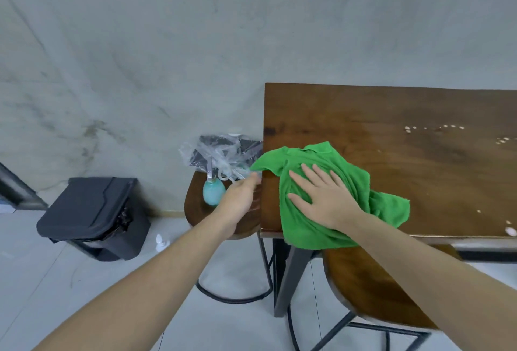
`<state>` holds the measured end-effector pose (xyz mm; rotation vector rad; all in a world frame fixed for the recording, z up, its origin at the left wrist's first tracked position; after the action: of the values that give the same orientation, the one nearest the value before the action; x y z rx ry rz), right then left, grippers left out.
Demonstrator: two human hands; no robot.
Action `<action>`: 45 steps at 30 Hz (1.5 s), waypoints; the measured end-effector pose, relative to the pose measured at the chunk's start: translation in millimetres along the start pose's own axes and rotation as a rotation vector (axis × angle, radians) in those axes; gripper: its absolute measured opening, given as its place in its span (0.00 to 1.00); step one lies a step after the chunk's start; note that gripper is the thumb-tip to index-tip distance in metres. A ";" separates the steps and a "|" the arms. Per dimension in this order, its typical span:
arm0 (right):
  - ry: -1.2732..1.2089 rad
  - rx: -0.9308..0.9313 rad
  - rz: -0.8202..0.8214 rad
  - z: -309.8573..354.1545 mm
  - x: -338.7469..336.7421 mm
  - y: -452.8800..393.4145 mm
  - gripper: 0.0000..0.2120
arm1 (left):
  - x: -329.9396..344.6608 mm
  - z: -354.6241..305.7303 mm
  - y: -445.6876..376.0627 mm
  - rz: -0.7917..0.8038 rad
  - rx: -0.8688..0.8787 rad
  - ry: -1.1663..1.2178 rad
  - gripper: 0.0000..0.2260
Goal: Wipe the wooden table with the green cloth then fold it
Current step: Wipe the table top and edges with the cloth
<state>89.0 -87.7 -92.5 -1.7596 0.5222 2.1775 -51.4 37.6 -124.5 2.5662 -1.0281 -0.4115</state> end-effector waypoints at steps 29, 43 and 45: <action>0.031 -0.082 0.093 -83.1 -12.4 73.5 0.25 | 78.3 -63.3 -1.9 -0.102 0.640 -1.370 0.24; 0.026 -0.158 0.121 -127.7 -34.5 -71.5 0.31 | 121.3 -103.0 -91.1 -0.140 0.462 -1.330 0.28; 0.019 -0.111 0.108 -162.4 -42.9 -90.7 0.31 | 128.3 -110.6 -104.8 -0.153 0.451 -1.339 0.28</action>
<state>279.7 -80.5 -89.6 -1.8502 0.5217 2.3063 144.1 41.0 -86.4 2.5609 -1.3527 -2.3480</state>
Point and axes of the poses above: each hand's wrist, its own y-axis away from the middle knuckle, its own x-axis out of the palm, z = x × y, the point moved 10 cm from there along -y, towards the middle knuckle, and after that the axes turned 5 degrees about -y, right-handed, at the moved point
